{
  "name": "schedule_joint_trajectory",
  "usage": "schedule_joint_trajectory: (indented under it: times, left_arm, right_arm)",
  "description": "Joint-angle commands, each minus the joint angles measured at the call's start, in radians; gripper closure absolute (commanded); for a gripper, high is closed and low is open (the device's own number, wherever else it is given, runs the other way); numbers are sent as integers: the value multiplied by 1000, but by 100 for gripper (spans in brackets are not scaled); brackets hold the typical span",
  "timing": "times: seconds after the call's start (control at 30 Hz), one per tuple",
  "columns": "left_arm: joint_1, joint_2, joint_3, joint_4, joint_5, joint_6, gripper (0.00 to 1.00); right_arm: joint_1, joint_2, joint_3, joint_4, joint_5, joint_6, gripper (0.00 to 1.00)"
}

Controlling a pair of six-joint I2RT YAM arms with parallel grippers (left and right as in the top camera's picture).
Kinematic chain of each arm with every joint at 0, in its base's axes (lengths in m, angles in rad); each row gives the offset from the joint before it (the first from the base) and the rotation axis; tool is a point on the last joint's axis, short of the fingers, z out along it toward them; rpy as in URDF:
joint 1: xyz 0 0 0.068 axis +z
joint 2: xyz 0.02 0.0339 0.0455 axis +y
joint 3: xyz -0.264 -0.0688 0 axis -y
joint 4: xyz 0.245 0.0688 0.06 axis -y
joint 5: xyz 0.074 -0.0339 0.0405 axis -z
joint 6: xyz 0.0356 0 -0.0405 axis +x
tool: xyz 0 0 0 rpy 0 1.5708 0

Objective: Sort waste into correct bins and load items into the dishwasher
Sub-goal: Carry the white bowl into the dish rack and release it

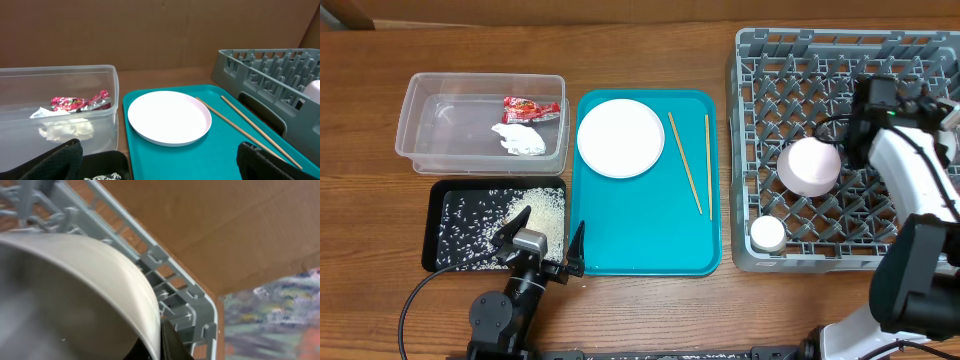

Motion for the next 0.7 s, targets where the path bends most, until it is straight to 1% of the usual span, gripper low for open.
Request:
schedule_joint_trajectory:
  times: [0.0,0.27,0.37,0.5,0.6,0.67]
  left_arm:
    - [7,-11,-4,2,11,8,0]
    - [7,-11,-4,2,11,8,0]
    - [7,-11,-4,2,11,8,0]
    - [7,-11,-4,2,11,8,0]
    - [7,-11,-4,2,11,8,0]
    - [7,-11,-4,2,11,8,0]
  right_arm:
    - [52,24,0,-10,-45,-20,96]
    - [62,24,0,-56,-45,-20,96]
    - [61,24,0,-42,46,-20,96]
    - [52,24,0,-10,121,-20,96]
    - [29,24,0,-9,138,-24,96]
    - [4,24,0,-5,138,-61,96]
